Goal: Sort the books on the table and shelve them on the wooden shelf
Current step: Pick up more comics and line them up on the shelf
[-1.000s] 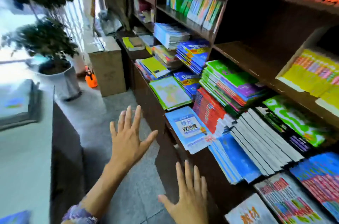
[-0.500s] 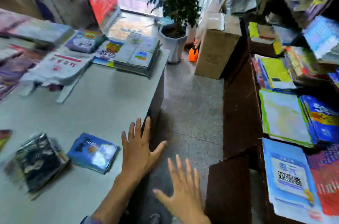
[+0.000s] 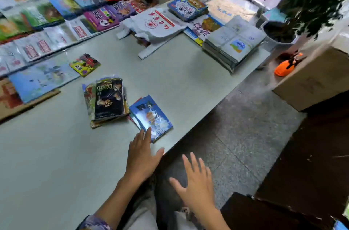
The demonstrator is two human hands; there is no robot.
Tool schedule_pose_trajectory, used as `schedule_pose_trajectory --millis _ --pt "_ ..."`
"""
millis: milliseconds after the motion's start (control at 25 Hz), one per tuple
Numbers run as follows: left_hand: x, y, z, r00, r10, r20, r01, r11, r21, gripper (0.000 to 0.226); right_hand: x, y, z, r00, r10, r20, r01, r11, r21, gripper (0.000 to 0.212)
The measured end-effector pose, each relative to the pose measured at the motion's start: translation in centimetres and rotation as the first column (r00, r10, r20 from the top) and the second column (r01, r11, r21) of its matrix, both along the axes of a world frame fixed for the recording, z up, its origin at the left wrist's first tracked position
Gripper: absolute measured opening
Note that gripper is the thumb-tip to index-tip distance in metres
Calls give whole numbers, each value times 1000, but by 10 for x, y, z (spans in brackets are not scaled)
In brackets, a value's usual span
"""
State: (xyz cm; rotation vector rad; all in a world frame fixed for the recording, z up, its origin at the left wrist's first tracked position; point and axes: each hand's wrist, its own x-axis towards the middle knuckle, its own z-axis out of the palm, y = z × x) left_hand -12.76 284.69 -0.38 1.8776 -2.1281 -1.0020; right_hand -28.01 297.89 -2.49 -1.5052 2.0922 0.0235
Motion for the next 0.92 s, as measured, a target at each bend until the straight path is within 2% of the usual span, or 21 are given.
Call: schedule_pose_trajectory --millis 160,320,400,520,600,720,840,920 --pt "60 -47 -7 955 255 -148 -245 966 85 78 25 -72 -5 997 55 46 -52 995 -81 78" --pt "116 -115 -17 867 480 -132 -472 877 89 74 58 -156 -3 996 5 92 9 989 -149 71" --pt "134 -147 -30 812 578 -77 -561 811 168 76 61 -193 -9 988 -111 107 120 990 -80 74" --pt "151 -178 -53 756 654 5 -622 716 316 82 53 -226 -25 976 -214 39 210 974 89 88" --pt "154 -189 -65 748 663 -6 -615 698 367 86 49 -235 -34 976 -215 20 209 965 159 94" --pt "151 -193 -76 760 650 9 -611 710 350 99 52 -238 -42 961 -278 4 271 940 209 97" --pt "148 -201 -80 714 700 0 -645 657 390 111 60 -239 -46 882 -462 96 417 859 296 84" --pt "149 -208 -83 654 756 -30 -661 590 463 115 70 -233 -48 780 -593 197 506 784 359 76"
